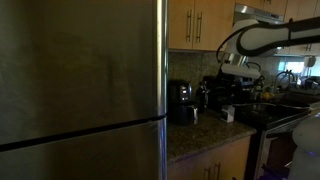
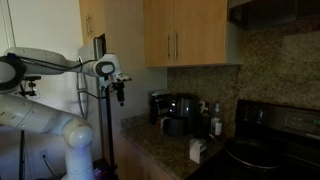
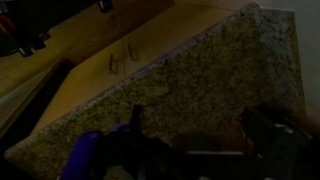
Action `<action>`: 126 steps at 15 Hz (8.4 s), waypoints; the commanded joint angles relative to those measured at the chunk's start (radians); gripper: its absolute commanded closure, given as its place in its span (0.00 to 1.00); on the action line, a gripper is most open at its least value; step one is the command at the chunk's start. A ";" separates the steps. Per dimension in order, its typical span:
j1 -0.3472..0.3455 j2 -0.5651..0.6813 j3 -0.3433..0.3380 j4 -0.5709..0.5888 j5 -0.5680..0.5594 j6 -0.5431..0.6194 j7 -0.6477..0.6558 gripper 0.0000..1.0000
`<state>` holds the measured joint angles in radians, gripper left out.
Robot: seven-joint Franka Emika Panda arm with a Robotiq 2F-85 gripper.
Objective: Move the jar to the back of the counter
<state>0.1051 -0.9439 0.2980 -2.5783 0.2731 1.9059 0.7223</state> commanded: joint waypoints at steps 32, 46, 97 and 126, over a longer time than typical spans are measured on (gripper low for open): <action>-0.417 0.660 -0.254 0.231 -0.380 0.380 0.592 0.00; -0.351 1.233 -0.468 0.847 -0.092 0.320 1.128 0.00; -0.271 1.354 -0.562 0.880 -0.278 0.246 1.426 0.68; -0.281 0.877 -0.417 0.625 -0.412 0.021 1.098 0.00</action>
<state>-0.1587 -0.1358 -0.1253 -1.9263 -0.1110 1.8666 1.7083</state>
